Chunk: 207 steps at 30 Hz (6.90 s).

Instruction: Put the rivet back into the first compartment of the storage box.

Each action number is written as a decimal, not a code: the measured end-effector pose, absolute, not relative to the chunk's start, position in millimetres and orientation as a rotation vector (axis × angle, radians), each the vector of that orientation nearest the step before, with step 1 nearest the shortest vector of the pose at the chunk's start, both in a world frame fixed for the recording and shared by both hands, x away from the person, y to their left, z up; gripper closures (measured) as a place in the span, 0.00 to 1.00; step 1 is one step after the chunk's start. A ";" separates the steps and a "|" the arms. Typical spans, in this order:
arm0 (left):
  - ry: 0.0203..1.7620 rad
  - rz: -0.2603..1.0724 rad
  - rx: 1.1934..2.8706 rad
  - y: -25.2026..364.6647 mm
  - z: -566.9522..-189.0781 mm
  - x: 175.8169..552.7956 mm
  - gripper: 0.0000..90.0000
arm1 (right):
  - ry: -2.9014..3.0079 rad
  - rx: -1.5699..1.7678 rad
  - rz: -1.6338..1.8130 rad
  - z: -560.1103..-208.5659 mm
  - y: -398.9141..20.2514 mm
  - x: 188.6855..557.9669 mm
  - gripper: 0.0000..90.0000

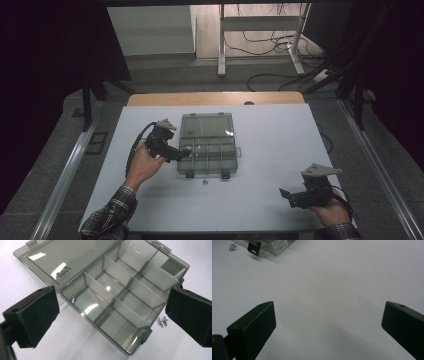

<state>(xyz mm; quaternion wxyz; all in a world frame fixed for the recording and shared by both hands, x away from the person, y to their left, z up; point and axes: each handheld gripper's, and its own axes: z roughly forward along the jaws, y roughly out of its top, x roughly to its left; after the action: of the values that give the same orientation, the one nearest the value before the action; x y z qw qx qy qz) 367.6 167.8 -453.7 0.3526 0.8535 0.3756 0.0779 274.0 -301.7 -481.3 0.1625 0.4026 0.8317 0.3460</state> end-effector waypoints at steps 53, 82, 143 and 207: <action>0.801 0.092 2.362 107.9 -472.0 299.7 0.24 | 2.381 1.139 0.972 -481.9 -300.8 273.6 0.00; 0.792 0.102 2.551 68.3 -513.9 318.1 0.81 | 2.415 1.130 0.943 -483.9 -299.1 273.7 0.00; 0.834 0.041 2.454 94.4 -438.1 335.6 0.93 | 2.373 1.159 0.978 -481.6 -301.9 274.3 0.00; 1.172 0.175 2.366 138.5 -477.6 420.7 0.92 | 2.395 1.146 0.972 -483.0 -300.7 274.3 0.00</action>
<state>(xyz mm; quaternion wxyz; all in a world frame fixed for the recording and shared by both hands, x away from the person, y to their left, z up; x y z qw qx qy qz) 420.7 138.5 -477.6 0.2454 0.8667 0.4295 0.0640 274.3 -300.7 -483.0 0.1562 0.4004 0.8367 0.3394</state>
